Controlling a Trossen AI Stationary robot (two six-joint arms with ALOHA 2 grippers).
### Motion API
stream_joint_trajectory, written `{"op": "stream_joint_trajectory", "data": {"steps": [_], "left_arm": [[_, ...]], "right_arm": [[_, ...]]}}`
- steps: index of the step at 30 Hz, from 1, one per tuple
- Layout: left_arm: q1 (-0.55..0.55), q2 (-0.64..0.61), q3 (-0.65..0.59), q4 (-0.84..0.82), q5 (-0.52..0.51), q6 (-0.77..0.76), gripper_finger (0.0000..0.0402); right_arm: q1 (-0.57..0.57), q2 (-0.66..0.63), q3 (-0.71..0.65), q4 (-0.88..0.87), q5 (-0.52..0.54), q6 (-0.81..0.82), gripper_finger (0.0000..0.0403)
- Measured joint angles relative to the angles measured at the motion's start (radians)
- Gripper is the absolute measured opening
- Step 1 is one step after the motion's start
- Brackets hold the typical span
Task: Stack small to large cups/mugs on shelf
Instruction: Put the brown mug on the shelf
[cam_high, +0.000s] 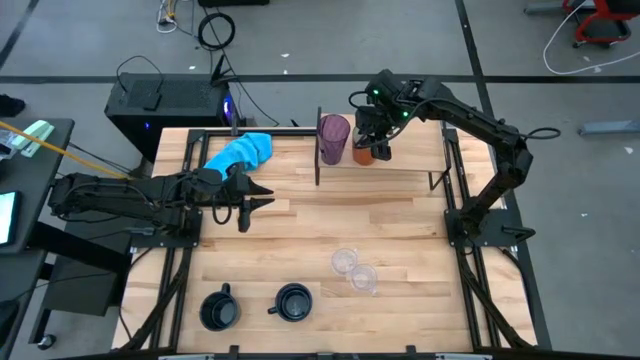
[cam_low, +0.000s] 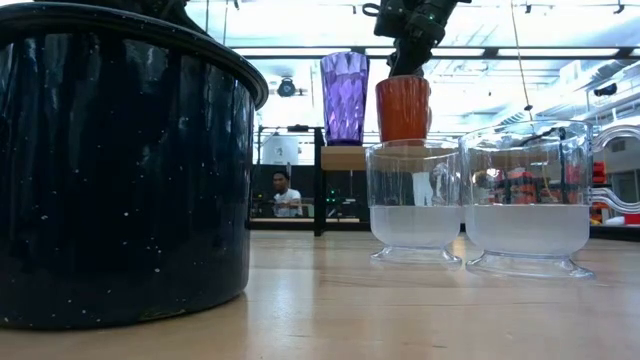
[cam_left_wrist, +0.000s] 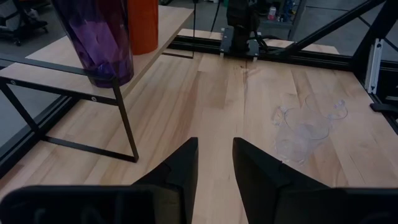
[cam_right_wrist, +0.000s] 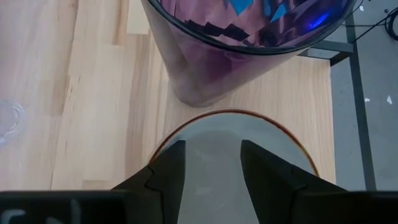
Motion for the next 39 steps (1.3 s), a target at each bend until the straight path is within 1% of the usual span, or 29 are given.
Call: {"op": "stream_joint_trajectory", "data": {"steps": [13, 39], "left_arm": [[0.0, 0.0, 0.0, 0.0, 0.0, 0.0, 0.0107], [0.0, 0.0, 0.0, 0.0, 0.0, 0.0, 0.0107]], "right_arm": [[0.0, 0.0, 0.0, 0.016, -0.023, -0.008, 0.0161], [0.0, 0.0, 0.0, 0.054, -0.027, -0.015, 0.0161]]}}
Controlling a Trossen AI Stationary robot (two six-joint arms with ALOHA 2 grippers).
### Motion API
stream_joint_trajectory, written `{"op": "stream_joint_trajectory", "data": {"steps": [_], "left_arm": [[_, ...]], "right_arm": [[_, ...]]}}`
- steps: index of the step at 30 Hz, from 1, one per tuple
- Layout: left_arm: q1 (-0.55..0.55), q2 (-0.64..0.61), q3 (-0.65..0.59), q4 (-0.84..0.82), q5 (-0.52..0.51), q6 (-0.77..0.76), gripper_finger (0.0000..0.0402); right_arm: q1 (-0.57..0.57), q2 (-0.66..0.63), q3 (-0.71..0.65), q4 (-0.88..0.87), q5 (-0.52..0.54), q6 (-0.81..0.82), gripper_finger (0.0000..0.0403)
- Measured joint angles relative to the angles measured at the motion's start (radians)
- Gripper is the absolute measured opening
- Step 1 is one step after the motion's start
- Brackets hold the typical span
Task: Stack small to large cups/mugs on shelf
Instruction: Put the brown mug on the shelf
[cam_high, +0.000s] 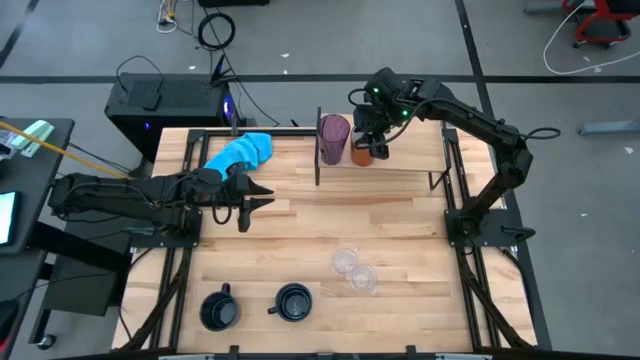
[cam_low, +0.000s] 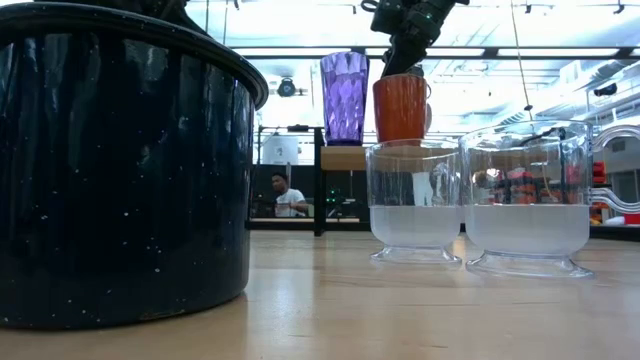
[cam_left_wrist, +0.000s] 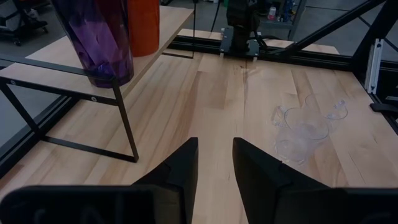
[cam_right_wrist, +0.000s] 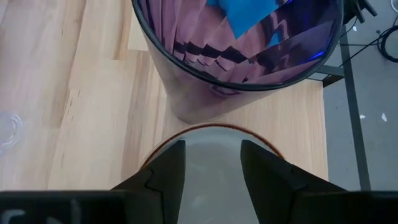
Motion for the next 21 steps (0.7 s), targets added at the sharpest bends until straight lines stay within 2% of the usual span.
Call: {"op": "stream_joint_trajectory", "data": {"steps": [21], "left_arm": [[0.0, 0.0, 0.0, 0.0, 0.0, 0.0, 0.0107]], "right_arm": [[0.0, 0.0, 0.0, 0.024, 0.0, 0.0, 0.0161]]}}
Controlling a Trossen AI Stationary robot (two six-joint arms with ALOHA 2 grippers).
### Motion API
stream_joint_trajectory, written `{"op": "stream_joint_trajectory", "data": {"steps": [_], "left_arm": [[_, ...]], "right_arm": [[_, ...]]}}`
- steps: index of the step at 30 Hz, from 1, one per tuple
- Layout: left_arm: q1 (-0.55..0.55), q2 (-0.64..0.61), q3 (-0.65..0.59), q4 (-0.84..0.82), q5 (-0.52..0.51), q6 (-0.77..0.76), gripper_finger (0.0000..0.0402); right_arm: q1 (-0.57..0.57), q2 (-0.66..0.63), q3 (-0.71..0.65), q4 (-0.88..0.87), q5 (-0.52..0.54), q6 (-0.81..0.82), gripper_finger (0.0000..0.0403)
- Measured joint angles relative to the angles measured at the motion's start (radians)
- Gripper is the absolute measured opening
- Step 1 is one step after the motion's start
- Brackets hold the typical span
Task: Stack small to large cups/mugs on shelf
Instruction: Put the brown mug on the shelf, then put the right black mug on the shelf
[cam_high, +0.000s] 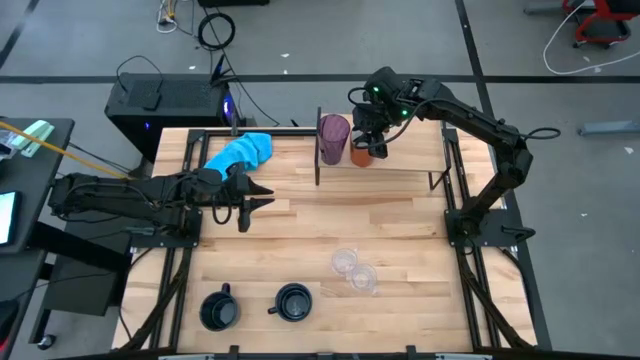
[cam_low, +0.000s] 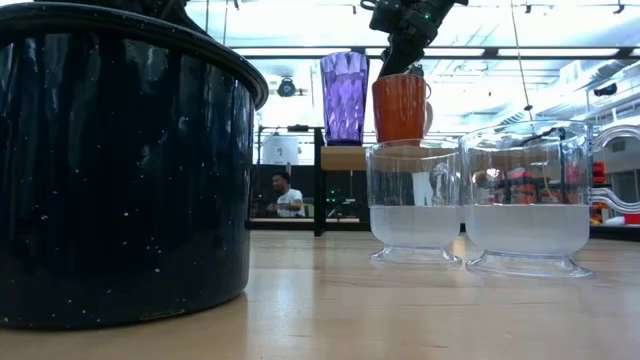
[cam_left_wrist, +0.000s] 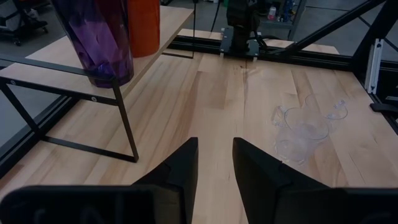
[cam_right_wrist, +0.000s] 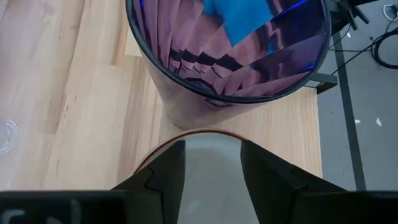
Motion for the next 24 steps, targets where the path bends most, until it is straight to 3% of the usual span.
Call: {"op": "stream_joint_trajectory", "data": {"steps": [12, 24], "left_arm": [[0.0, 0.0, 0.0, 0.0, 0.0, 0.0, 0.0107], [0.0, 0.0, 0.0, 0.0, 0.0, 0.0, 0.0107]], "right_arm": [[0.0, -0.008, 0.0, 0.009, 0.042, 0.0, 0.0161], [-0.012, -0.137, 0.0, -0.036, 0.075, 0.07, 0.0161]]}}
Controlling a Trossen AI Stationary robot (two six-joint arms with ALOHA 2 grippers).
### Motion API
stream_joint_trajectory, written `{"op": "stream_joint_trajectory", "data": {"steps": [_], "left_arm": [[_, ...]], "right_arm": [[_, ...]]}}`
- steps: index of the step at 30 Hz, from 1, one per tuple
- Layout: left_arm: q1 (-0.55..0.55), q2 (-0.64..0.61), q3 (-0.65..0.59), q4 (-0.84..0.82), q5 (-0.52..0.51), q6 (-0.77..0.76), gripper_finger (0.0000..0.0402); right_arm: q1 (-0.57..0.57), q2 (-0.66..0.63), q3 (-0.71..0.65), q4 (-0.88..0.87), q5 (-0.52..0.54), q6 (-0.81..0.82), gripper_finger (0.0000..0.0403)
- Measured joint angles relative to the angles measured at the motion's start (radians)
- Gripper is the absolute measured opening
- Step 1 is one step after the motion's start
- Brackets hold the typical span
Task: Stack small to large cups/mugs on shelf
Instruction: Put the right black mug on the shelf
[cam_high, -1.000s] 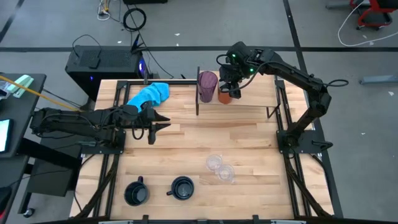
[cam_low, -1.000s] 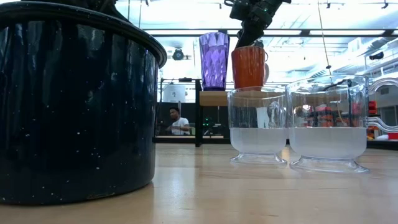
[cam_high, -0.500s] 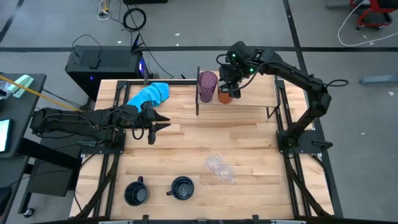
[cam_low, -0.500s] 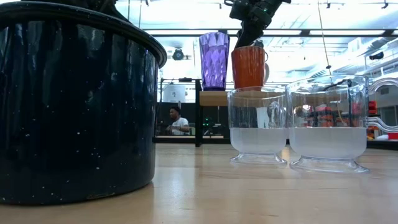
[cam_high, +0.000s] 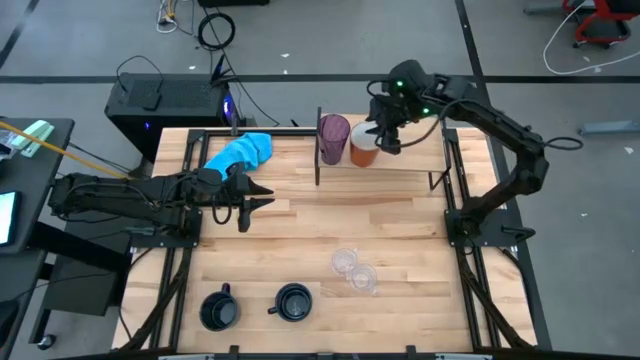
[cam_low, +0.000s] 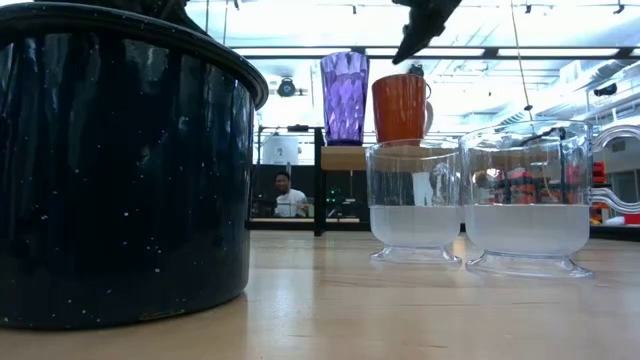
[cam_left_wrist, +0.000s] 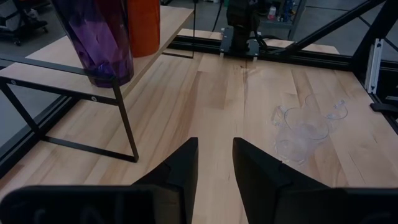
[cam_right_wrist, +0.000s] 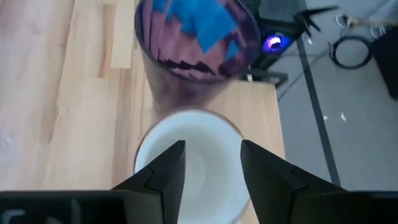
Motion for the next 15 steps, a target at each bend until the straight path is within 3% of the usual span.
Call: {"op": "stream_joint_trajectory", "data": {"steps": [11, 15], "left_arm": [[0.0, -0.018, 0.0, 0.009, 0.001, 0.012, 0.0107], [0.0, -0.021, 0.001, 0.007, 0.002, 0.008, 0.0107]], "right_arm": [[0.026, -0.068, 0.0, -0.11, 0.008, 0.1, 0.016], [0.085, -0.093, 0.0, -0.109, -0.113, 0.161, 0.0158]]}}
